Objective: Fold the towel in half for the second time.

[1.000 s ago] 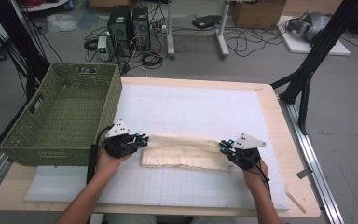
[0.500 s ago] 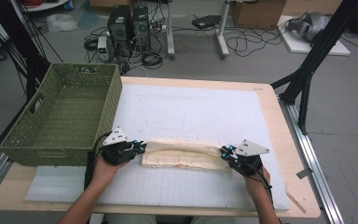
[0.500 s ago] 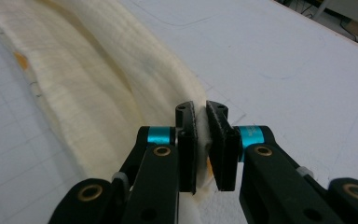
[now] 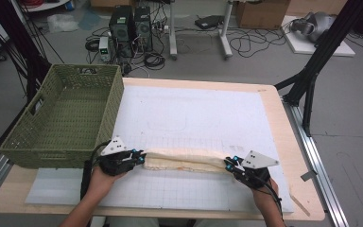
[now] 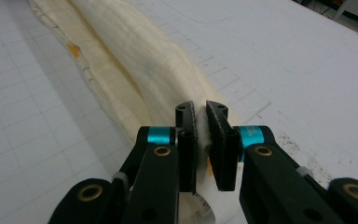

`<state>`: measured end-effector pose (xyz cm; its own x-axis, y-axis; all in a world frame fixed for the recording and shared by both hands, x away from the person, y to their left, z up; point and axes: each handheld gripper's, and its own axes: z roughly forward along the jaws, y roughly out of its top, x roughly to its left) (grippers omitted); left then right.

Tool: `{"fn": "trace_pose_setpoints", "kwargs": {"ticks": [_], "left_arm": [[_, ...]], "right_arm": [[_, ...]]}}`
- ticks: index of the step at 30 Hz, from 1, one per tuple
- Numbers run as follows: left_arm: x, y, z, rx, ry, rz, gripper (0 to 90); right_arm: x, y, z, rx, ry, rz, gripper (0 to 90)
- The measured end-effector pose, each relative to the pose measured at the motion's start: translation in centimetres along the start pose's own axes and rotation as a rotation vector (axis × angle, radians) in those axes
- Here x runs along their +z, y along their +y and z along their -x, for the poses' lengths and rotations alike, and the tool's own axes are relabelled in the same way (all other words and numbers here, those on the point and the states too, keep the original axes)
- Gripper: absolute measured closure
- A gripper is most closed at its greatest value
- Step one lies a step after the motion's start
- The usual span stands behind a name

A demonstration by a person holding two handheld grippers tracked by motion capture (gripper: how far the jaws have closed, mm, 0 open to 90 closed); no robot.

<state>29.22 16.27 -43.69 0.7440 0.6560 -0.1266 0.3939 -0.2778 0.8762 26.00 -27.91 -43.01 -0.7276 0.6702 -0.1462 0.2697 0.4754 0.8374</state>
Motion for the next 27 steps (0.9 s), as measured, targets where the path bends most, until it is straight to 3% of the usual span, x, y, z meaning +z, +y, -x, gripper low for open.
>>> {"fn": "trace_pose_setpoints", "kwargs": {"ticks": [2, 6, 10, 14, 17, 20, 23, 27], "left_arm": [[-0.5, 0.6, -0.1, -0.056, 0.007, 0.024, 58.3], [-1.6, 2.0, 0.3, -0.076, 0.004, 0.109, 48.0], [-1.2, 3.1, 0.8, -0.066, -0.031, 0.145, 49.0], [0.2, 4.1, 0.4, -0.110, -0.045, 0.157, 51.6], [1.6, 4.4, 0.3, -0.105, -0.058, 0.108, 56.9], [2.7, 3.5, 0.8, -0.091, -0.057, 0.036, 61.8], [3.1, 2.3, 1.3, -0.106, -0.055, 0.032, 63.8], [3.5, 1.1, 1.6, -0.046, -0.007, -0.034, 65.9]], "right_arm": [[0.0, -0.1, -0.1, -0.004, -0.002, -0.009, 82.8], [0.2, -0.1, -0.2, -0.008, -0.003, -0.016, 82.6], [0.4, 0.0, -0.5, -0.038, 0.007, -0.041, 82.8], [0.5, -0.2, -0.7, -0.066, 0.019, -0.072, 83.3], [0.4, -0.3, -0.7, -0.070, 0.020, -0.077, 83.2], [0.3, -0.4, -0.6, -0.063, 0.019, -0.079, 82.7], [0.3, -0.5, -0.7, -0.045, 0.023, -0.086, 82.4], [0.2, -0.5, -0.7, -0.025, 0.026, -0.095, 80.4]]}}
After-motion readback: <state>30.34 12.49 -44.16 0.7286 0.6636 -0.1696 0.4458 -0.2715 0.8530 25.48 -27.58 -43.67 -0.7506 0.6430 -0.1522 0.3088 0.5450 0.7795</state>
